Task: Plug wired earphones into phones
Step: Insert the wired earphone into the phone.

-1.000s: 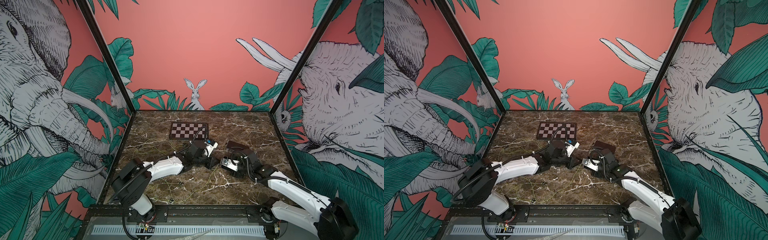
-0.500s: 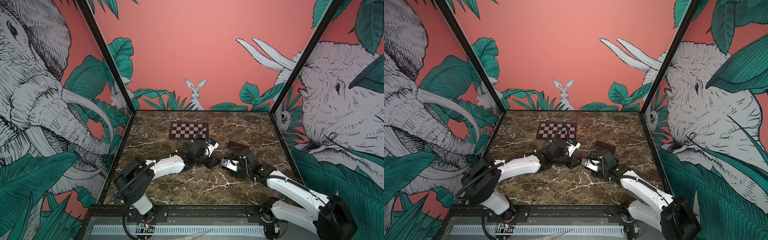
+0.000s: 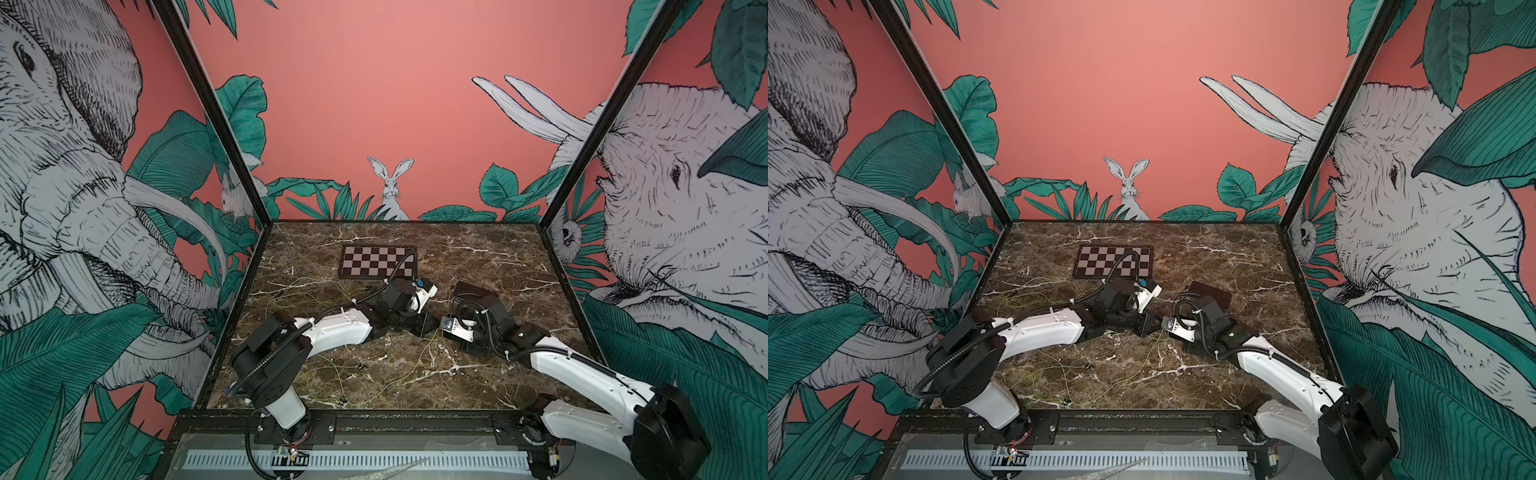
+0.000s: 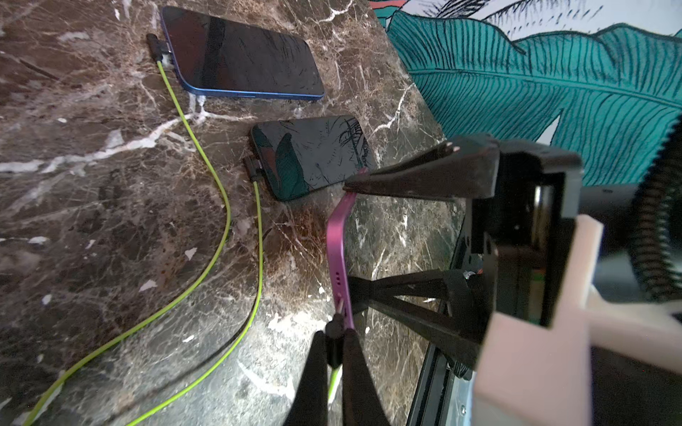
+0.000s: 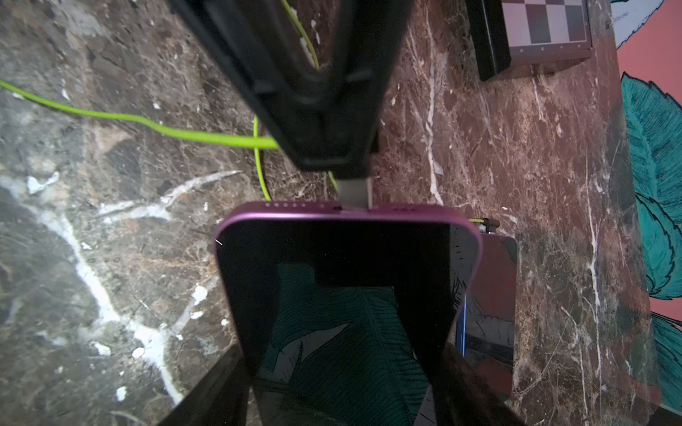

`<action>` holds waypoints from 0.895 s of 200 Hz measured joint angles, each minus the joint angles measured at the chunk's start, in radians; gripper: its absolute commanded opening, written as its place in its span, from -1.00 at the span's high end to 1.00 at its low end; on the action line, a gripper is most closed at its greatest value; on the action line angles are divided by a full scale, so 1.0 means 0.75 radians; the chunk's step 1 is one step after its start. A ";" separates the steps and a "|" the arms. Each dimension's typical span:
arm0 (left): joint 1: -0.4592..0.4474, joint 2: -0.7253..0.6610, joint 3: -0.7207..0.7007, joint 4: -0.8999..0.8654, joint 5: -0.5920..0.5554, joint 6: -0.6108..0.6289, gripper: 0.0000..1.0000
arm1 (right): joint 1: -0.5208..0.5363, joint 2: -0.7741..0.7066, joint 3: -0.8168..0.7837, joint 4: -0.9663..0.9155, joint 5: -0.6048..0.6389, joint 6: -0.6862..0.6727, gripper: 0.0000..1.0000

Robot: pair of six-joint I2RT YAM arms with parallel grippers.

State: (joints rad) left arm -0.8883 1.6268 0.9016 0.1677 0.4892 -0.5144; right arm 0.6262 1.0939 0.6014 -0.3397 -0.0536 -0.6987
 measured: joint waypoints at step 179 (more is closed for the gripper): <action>0.000 0.087 0.082 -0.148 0.093 0.038 1.00 | 0.045 0.034 0.000 -0.068 0.037 0.025 -0.19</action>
State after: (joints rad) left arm -0.8883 1.6924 0.9630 0.0570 0.5587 -0.4862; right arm 0.6598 1.1194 0.6014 -0.3904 -0.0257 -0.6796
